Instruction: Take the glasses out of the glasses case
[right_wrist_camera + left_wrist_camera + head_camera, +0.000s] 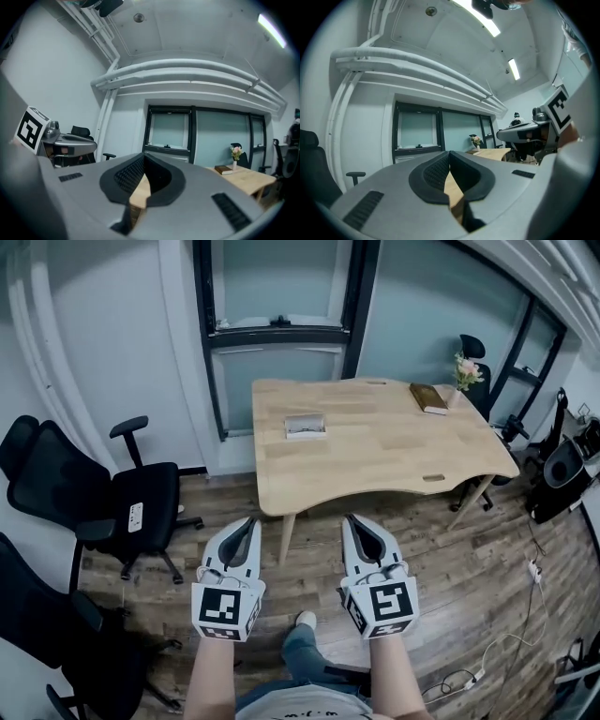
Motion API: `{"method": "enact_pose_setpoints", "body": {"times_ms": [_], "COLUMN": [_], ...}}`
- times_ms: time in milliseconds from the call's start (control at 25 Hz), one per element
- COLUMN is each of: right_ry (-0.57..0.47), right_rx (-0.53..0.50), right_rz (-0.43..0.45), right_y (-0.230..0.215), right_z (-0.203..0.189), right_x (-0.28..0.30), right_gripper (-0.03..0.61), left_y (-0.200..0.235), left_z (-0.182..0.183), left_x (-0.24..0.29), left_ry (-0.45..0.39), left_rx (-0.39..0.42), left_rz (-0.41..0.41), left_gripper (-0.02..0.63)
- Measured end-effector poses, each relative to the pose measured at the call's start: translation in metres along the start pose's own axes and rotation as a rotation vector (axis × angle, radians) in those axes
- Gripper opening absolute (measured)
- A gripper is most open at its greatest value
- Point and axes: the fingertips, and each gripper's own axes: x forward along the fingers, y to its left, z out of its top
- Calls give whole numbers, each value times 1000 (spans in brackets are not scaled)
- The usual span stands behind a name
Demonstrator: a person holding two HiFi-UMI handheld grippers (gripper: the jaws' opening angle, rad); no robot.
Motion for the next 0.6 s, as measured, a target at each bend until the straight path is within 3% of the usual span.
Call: {"method": "enact_pose_setpoints", "body": {"times_ms": [280,600], "right_ry": [18,88], "right_rx": [-25,-6], "right_rz": [23,62], "right_y": [-78,-124], "right_z": [-3,-34], "right_x": [131,232], "right_gripper": [11,12], "left_y": [41,86], "left_z": [3,-27], "left_x": [142,230], "left_ry": [-2,50], "left_rx": [-9,-40], "left_rz": [22,65], "left_gripper": [17,17]}}
